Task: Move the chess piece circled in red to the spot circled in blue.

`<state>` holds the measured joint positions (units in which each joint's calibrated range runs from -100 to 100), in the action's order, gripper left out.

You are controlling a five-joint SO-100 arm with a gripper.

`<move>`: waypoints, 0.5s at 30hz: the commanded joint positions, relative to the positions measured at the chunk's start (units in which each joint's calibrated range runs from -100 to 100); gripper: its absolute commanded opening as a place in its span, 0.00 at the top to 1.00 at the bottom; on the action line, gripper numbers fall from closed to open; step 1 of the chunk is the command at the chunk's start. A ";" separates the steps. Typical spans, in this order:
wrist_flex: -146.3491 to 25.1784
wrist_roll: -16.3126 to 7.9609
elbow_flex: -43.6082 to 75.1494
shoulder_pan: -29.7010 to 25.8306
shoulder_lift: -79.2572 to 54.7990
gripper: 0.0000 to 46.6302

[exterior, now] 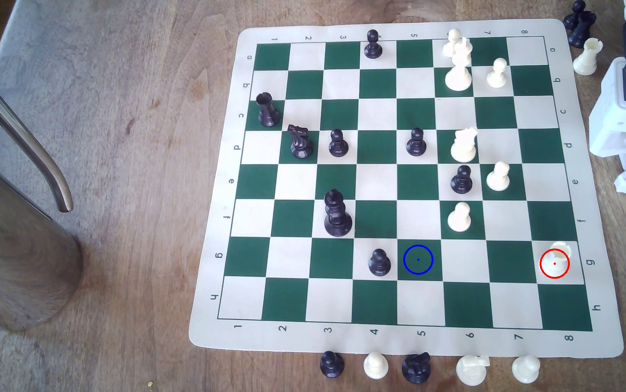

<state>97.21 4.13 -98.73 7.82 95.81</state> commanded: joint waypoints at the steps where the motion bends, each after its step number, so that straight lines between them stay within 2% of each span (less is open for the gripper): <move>1: 2.54 -3.37 -1.17 -7.15 -0.06 0.93; 6: -0.24 -3.22 -1.17 -8.40 -0.06 0.93; 10: -13.43 -2.98 -0.18 -9.50 -0.06 0.95; 15: -40.29 -2.83 9.61 -9.97 -0.06 0.95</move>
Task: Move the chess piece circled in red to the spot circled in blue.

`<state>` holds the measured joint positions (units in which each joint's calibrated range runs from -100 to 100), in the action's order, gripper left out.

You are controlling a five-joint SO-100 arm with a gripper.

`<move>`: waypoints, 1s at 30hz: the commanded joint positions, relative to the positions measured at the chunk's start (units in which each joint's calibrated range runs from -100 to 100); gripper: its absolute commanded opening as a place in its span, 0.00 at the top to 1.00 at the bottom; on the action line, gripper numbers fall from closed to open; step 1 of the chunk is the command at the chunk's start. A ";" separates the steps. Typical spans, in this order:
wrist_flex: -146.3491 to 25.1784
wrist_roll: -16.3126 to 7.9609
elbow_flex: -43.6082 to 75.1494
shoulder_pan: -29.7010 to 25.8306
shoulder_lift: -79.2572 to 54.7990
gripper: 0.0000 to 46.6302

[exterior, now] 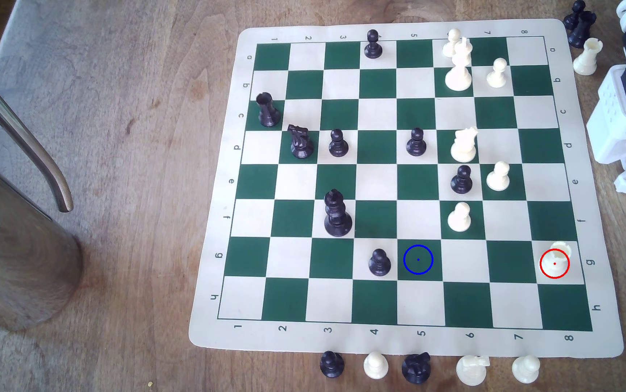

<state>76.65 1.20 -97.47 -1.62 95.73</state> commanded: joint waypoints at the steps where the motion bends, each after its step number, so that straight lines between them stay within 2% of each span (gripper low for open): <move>1: -23.99 0.44 10.34 -0.45 0.03 0.95; 4: -38.00 0.49 18.05 1.74 0.03 0.95; 6: -53.07 0.49 26.75 2.68 0.03 0.94; 10: -72.15 0.24 35.18 4.63 0.03 0.93; 12: -81.98 0.59 38.99 3.54 0.03 0.90; 14: -96.56 0.59 43.62 1.66 0.03 0.91; 17: -107.53 0.49 46.52 0.96 0.03 0.93; 18: -116.05 0.83 48.97 -2.09 -0.65 0.91; 21: -129.40 0.88 53.86 -5.30 -3.62 0.91; 25: -146.68 -4.84 62.20 -7.72 -10.07 0.92; 26: -150.69 -7.18 64.65 -8.27 -12.11 0.92; 27: -156.42 -11.82 68.55 -8.74 -15.25 0.89; 29: -161.26 -14.75 69.91 -8.90 -17.03 0.87; 30: -163.30 -15.48 70.45 -9.37 -17.97 0.87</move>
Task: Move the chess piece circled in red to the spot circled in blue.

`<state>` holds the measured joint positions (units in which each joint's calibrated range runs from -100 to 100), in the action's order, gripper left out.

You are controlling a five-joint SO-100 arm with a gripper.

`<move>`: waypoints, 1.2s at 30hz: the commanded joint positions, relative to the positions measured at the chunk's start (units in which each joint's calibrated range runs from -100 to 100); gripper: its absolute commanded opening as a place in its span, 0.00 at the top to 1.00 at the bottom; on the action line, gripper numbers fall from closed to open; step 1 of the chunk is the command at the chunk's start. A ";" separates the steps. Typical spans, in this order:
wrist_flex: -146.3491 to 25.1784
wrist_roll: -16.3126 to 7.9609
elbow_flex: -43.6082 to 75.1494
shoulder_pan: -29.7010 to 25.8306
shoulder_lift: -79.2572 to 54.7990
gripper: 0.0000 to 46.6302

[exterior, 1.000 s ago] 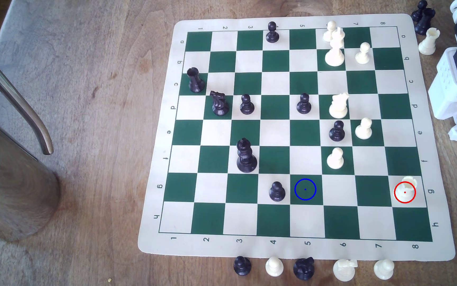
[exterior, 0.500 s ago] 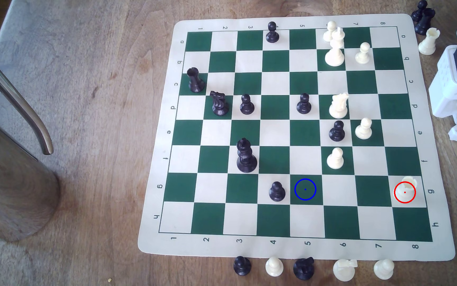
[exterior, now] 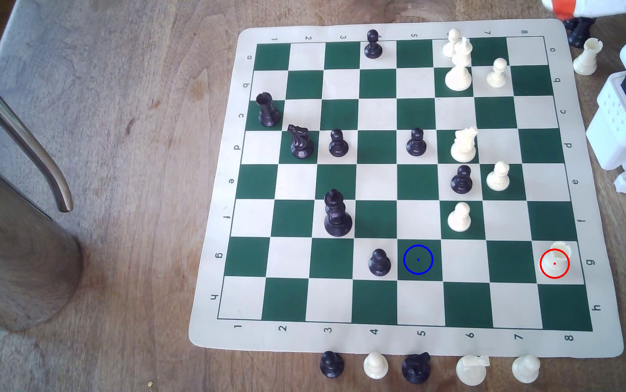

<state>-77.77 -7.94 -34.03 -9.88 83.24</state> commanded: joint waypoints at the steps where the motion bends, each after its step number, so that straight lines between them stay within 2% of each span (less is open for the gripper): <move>1: -11.50 -7.28 8.10 -2.20 -6.93 0.86; 4: -18.87 -11.18 11.45 -6.43 -11.43 0.90; 5: -21.90 -14.16 12.36 -9.32 -13.80 0.92; 7: -22.23 -16.85 10.64 -12.29 -15.42 0.93; 10: -21.74 -20.76 5.38 -18.86 -20.08 0.88; 12: -20.10 -21.83 2.57 -20.97 -23.40 0.85; 15: -16.58 -22.61 -1.51 -22.23 -29.34 0.76; 17: -15.76 -23.00 -2.60 -23.01 -31.37 0.63; 18: -15.60 -23.05 -2.87 -23.01 -32.05 0.53; 22: -14.70 -22.37 -4.96 -24.18 -36.13 0.43; 29: -8.31 -21.44 -12.21 -27.54 -40.80 0.45; 36: -2.90 -21.44 -13.21 -28.41 -45.72 0.59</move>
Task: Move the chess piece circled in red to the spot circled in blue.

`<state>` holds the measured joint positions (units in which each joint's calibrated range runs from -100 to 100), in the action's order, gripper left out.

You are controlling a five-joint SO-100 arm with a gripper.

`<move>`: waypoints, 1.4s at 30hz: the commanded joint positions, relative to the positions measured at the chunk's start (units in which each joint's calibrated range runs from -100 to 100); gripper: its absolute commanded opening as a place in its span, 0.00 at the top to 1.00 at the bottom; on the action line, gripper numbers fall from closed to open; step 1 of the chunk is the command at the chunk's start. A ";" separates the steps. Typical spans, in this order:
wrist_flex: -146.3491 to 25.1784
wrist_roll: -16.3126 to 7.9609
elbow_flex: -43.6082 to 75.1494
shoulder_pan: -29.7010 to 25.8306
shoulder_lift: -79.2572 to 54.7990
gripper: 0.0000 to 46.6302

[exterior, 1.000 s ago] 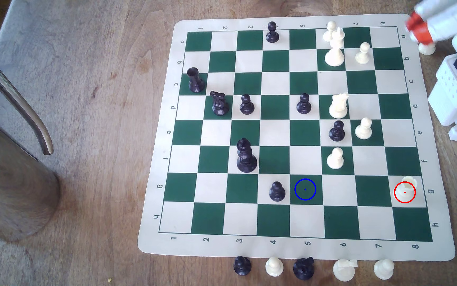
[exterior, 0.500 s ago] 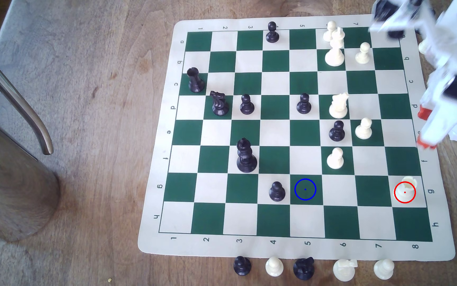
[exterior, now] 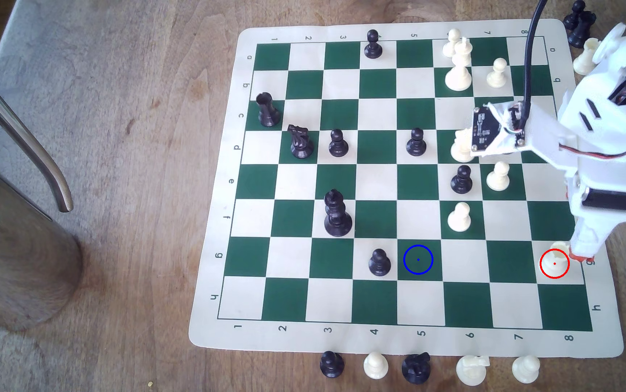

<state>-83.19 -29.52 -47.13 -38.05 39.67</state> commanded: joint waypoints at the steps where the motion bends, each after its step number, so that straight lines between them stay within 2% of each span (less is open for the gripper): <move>1: 3.25 0.20 -0.29 -0.08 -3.43 0.61; 9: 9.97 0.10 -1.01 -0.08 -13.19 0.69; 30: 12.43 -1.22 -1.01 -3.05 -14.46 0.62; 42: 14.06 -1.42 -2.28 -3.68 -14.89 0.72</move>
<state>-69.48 -30.60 -49.66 -40.93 24.68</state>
